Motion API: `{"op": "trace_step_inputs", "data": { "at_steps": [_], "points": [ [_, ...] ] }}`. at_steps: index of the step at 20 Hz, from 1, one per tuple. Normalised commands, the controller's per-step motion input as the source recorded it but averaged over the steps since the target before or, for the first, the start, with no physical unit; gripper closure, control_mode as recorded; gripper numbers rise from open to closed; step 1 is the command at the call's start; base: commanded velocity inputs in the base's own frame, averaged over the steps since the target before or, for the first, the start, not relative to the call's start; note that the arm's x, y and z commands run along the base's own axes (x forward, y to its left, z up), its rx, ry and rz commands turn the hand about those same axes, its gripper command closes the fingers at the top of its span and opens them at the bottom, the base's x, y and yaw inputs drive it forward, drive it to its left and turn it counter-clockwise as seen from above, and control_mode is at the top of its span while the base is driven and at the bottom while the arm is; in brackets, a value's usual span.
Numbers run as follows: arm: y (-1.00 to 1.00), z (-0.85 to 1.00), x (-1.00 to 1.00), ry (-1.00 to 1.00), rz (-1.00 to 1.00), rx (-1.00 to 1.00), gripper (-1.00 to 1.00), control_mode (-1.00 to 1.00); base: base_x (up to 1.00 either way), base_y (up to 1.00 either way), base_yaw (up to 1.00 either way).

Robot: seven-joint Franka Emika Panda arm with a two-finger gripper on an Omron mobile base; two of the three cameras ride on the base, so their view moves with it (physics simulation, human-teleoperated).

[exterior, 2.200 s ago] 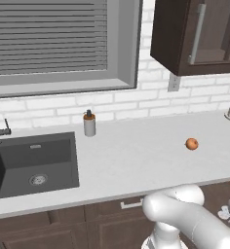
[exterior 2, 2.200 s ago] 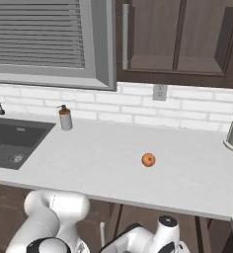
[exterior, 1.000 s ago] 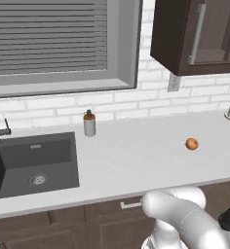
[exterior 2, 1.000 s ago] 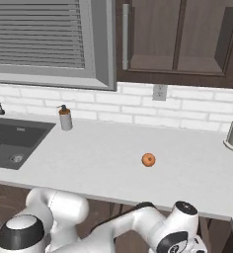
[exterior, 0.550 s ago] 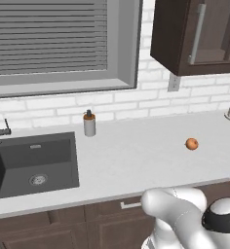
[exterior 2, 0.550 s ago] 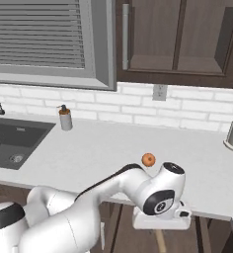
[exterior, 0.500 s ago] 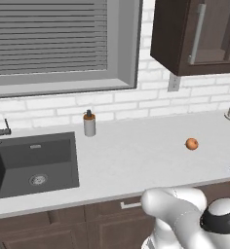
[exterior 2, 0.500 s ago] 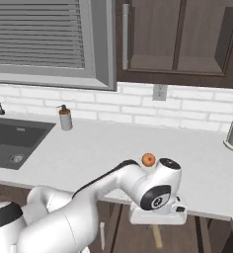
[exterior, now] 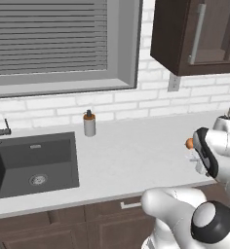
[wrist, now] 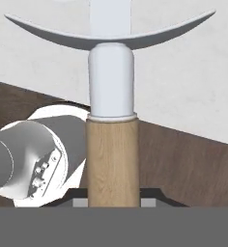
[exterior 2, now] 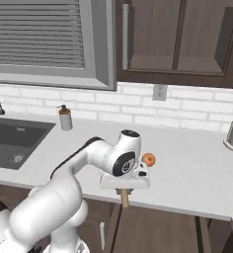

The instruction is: Pick the pizza cutter from the drawer and place it on the counter.

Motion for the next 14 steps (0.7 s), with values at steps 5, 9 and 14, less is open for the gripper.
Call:
{"op": "trace_step_inputs", "data": {
  "at_steps": [5, 9, 14],
  "points": [
    [1.0, 0.0, 1.0, 0.0, 0.0, 0.0, 1.0, -1.0, 0.0, 0.0, 0.0],
    [0.73, 0.0, 1.0, 0.0, -0.07, 0.0, 1.0, -1.0, 0.0, 0.0, 0.0],
    [0.34, -0.02, 1.0, 0.0, -0.03, 0.0, 1.0, -1.0, 0.0, 0.0, 0.0]
  ]
}}
